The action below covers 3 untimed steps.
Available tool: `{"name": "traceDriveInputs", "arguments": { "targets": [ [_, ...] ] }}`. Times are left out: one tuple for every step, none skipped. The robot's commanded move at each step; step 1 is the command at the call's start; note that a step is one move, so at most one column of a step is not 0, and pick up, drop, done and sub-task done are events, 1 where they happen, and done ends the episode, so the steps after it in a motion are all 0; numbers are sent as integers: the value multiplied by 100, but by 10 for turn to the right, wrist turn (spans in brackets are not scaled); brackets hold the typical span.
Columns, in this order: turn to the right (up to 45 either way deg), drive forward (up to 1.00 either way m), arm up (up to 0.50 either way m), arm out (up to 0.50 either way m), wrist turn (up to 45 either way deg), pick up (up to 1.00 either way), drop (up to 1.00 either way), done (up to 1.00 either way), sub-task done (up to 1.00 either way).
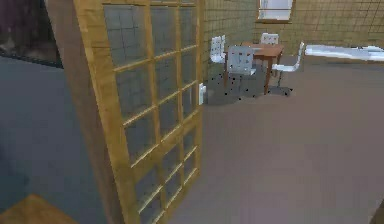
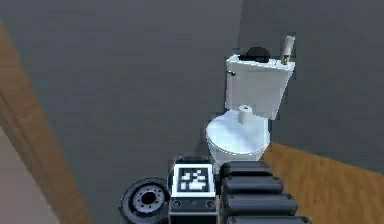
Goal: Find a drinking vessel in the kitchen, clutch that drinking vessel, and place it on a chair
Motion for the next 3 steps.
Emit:
{"name": "traceDriveInputs", "arguments": {
  "targets": [
    [0,65,0,0,0,0,0,0,0],
    [300,0,0,0,0,0,0,0,0],
    [0,95,0,0,0,0,0,0,0]
  ]
}}
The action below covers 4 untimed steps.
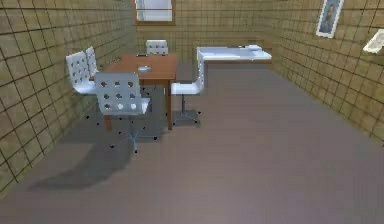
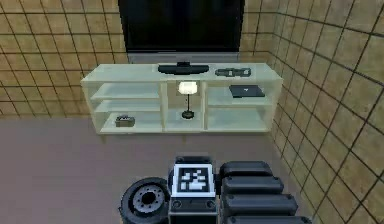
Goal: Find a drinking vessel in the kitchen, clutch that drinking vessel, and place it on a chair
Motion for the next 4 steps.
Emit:
{"name": "traceDriveInputs", "arguments": {
  "targets": [
    [450,0,0,0,0,0,0,0,0],
    [180,0,0,0,0,0,0,0,0],
    [0,5,0,0,0,0,0,0,0],
    [-450,0,0,0,0,0,0,0,0]
  ]
}}
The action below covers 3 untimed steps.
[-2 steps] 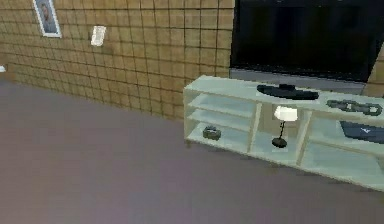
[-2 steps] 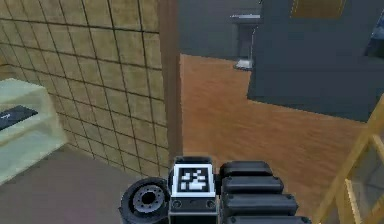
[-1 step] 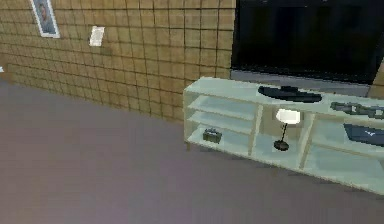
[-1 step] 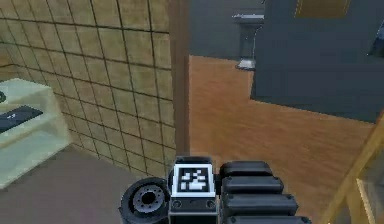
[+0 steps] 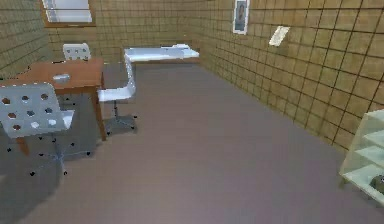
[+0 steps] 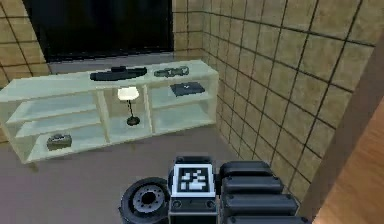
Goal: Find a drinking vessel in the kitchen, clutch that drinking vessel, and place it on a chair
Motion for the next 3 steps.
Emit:
{"name": "traceDriveInputs", "arguments": {
  "targets": [
    [-450,0,0,0,0,0,0,0,0],
    [-60,0,0,0,0,0,0,0,0],
    [0,100,0,0,0,0,0,0,0]
  ]
}}
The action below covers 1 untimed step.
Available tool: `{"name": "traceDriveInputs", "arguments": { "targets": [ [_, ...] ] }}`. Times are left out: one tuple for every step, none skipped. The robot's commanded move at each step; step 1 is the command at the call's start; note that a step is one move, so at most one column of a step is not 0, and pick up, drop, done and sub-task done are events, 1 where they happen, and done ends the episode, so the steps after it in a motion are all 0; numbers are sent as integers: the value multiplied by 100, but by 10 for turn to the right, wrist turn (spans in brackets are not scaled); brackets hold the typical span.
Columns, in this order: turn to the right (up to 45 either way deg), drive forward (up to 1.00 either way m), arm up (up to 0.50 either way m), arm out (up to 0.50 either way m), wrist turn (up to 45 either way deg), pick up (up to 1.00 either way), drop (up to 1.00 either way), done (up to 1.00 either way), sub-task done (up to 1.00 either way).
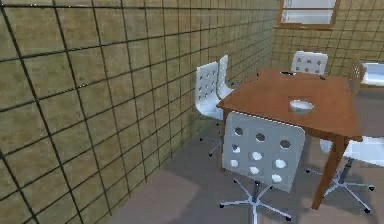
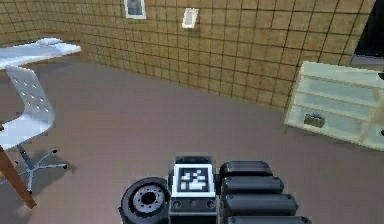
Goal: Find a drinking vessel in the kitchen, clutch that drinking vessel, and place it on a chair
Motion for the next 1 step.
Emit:
{"name": "traceDriveInputs", "arguments": {
  "targets": [
    [-30,0,0,0,0,0,0,0,0]
  ]
}}
